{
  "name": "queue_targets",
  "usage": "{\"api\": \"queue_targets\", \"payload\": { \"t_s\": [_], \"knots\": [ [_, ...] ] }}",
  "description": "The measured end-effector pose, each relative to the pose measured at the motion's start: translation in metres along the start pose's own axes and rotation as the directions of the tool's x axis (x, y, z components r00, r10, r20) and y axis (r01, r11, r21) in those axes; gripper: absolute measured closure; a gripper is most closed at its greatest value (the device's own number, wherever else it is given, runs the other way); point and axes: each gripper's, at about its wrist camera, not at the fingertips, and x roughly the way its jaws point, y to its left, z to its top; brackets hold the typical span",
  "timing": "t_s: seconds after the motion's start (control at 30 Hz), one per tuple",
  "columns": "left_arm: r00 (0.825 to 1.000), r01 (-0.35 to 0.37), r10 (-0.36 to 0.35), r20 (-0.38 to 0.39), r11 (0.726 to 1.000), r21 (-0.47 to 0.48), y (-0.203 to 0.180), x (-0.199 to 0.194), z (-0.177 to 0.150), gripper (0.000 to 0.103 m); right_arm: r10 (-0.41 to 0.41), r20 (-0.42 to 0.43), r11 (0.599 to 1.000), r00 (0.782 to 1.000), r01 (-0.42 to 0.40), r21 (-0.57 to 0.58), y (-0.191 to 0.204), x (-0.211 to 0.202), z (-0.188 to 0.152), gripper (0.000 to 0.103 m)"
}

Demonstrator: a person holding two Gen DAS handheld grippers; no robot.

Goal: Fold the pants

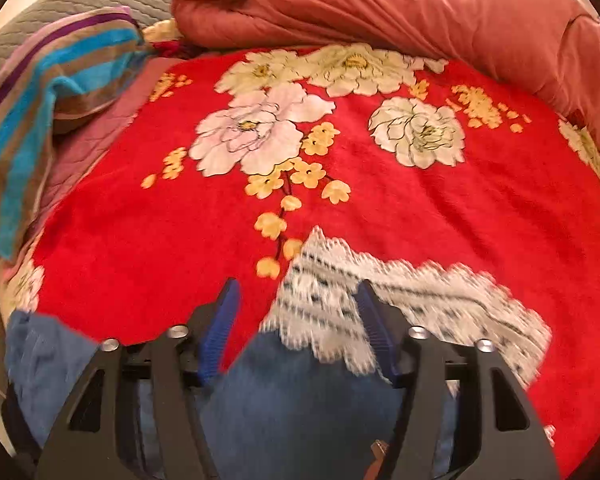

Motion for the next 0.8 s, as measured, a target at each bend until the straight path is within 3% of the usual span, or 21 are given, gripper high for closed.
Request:
{"api": "queue_targets", "payload": {
  "t_s": [0.1, 0.13, 0.23, 0.27, 0.53, 0.57, 0.6, 0.67, 0.8],
  "knots": [
    [1.0, -0.008, 0.008, -0.007, 1.0, 0.007, -0.003, 0.008, -0.001, 0.056, -0.067, -0.02, 0.997, 0.998, 0.066, -0.029, 0.003, 0.016, 0.005, 0.036],
    [1.0, -0.012, 0.012, -0.004, 1.0, 0.011, -0.004, 0.008, -0.001, 0.057, -0.082, -0.024, 0.996, 0.996, 0.081, -0.036, 0.001, 0.021, 0.005, 0.052],
    [1.0, -0.003, 0.003, 0.005, 1.0, 0.01, -0.005, 0.006, -0.004, 0.057, -0.053, -0.006, 0.998, 0.999, 0.053, -0.017, -0.012, 0.017, 0.004, 0.085],
    [1.0, 0.0, 0.0, 0.008, 1.0, 0.008, -0.004, 0.005, -0.005, 0.057, -0.034, 0.004, 0.999, 0.999, 0.034, -0.004, -0.016, 0.012, 0.003, 0.091],
    [0.997, -0.057, 0.055, 0.052, 0.998, 0.039, -0.005, -0.005, -0.008, 0.057, 0.06, 0.143, 0.99, 0.988, -0.077, 0.121, -0.067, -0.081, -0.033, 0.093],
    [0.995, -0.08, 0.076, 0.062, 0.995, 0.057, -0.007, -0.007, -0.008, 0.066, 0.06, 0.157, 0.988, 0.986, -0.081, 0.133, -0.073, -0.092, -0.04, 0.093],
    [0.994, -0.089, 0.085, 0.064, 0.994, 0.066, -0.007, -0.007, -0.008, 0.087, 0.061, 0.175, 0.986, 0.983, -0.087, 0.144, -0.079, -0.107, -0.048, 0.093],
    [0.995, -0.088, 0.084, 0.062, 0.993, 0.073, -0.007, -0.009, -0.01, 0.103, 0.049, 0.197, 0.983, 0.979, -0.082, 0.162, -0.088, -0.131, -0.063, 0.093],
    [0.994, -0.082, 0.073, 0.078, 0.989, 0.121, -0.013, -0.02, -0.015, 0.103, 0.06, 0.221, 0.972, 0.973, -0.107, 0.209, -0.106, -0.174, -0.098, 0.093]
  ]
}}
